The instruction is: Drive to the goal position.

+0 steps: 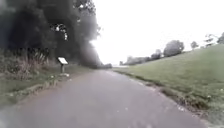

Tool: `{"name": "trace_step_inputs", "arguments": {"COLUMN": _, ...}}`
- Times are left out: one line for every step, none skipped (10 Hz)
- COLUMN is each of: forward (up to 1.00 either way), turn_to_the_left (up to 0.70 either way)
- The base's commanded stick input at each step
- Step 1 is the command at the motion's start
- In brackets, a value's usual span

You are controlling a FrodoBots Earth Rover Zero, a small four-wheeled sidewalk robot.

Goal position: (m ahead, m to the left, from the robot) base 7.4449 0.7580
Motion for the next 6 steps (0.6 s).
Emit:
{"name": "trace_step_inputs", "arguments": {"forward": 1.00, "turn_to_the_left": 0.00}}
{"name": "trace_step_inputs", "arguments": {"forward": 1.00, "turn_to_the_left": 0.00}}
{"name": "trace_step_inputs", "arguments": {"forward": 1.00, "turn_to_the_left": 0.00}}
{"name": "trace_step_inputs", "arguments": {"forward": 1.00, "turn_to_the_left": 0.01}}
{"name": "trace_step_inputs", "arguments": {"forward": 1.00, "turn_to_the_left": 0.02}}
{"name": "trace_step_inputs", "arguments": {"forward": 1.00, "turn_to_the_left": 0.00}}
